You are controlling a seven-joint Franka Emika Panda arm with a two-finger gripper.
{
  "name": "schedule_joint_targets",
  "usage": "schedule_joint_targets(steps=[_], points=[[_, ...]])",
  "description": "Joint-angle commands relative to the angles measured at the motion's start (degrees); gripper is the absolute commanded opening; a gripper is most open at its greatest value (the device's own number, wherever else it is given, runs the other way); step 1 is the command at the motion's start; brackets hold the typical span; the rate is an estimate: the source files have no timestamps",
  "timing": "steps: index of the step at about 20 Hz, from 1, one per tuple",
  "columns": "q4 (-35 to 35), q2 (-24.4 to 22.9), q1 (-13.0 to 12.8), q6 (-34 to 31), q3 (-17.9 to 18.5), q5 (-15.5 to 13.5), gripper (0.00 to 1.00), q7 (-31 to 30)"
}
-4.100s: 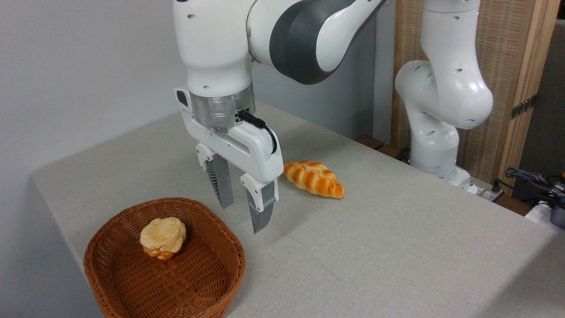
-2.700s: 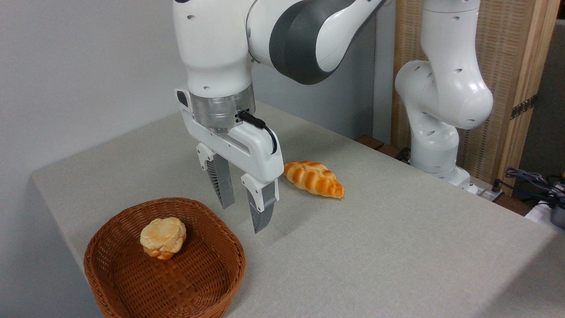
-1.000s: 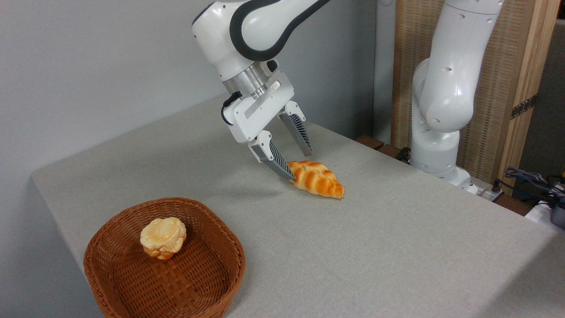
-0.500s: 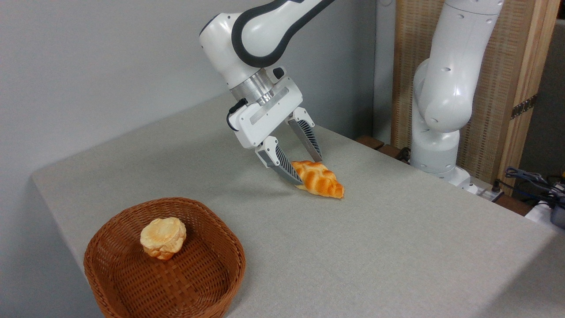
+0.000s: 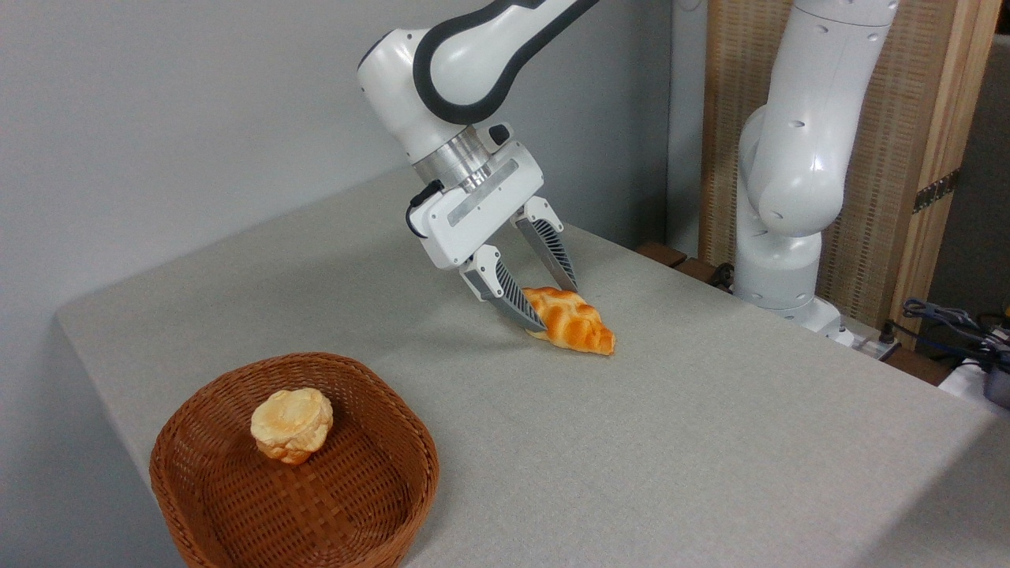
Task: Put bread into the basket
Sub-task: 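Close the gripper on the middle of the croissant, then lift the held croissant and carry it over the wicker basket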
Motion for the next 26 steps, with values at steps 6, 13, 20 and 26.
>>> schedule_joint_targets(steps=[6, 13, 20, 26], points=[[-0.15, -0.51, -0.58, -0.54, 0.65, 1.04, 0.28, 1.19], [0.02, -0.51, -0.31, -0.54, 0.65, 1.04, 0.28, 1.19], [5.99, -0.6, 2.49, -0.54, 1.44, 0.61, 0.28, 1.01], [14.85, 1.58, 7.32, 0.16, 1.53, 0.25, 0.28, 0.93]])
